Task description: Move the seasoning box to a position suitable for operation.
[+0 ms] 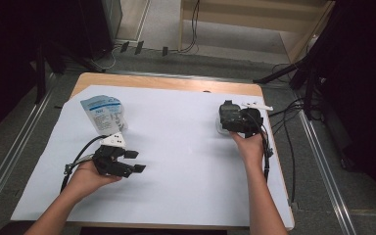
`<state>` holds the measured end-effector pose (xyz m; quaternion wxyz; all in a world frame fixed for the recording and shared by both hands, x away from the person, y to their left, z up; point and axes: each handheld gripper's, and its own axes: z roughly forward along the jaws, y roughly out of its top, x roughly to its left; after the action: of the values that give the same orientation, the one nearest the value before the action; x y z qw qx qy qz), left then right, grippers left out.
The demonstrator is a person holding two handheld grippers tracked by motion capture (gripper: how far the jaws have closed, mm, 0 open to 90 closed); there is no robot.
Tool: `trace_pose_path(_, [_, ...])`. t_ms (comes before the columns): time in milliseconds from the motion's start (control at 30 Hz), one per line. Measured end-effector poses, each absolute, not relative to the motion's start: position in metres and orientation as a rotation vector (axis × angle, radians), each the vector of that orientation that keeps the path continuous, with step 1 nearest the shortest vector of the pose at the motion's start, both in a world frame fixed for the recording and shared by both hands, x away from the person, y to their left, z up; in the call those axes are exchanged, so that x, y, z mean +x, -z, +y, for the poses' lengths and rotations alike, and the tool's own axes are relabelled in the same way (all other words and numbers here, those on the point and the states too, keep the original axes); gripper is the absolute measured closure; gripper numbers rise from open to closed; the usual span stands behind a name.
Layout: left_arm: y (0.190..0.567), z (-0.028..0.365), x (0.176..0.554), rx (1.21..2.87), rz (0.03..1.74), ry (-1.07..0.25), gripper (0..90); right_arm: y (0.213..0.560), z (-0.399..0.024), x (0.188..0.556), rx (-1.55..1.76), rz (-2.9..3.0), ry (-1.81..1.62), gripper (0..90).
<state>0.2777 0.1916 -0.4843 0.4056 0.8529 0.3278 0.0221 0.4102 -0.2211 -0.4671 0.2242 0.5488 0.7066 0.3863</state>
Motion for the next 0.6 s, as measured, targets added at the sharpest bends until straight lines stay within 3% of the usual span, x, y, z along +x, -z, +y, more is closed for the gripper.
trace_pose_path(600, [0.487, 0.192, 0.277, 2.150, 0.845, -0.044, 38.5, 0.493, -0.204, 0.431, 1.545, 1.922, -1.039, 4.9])
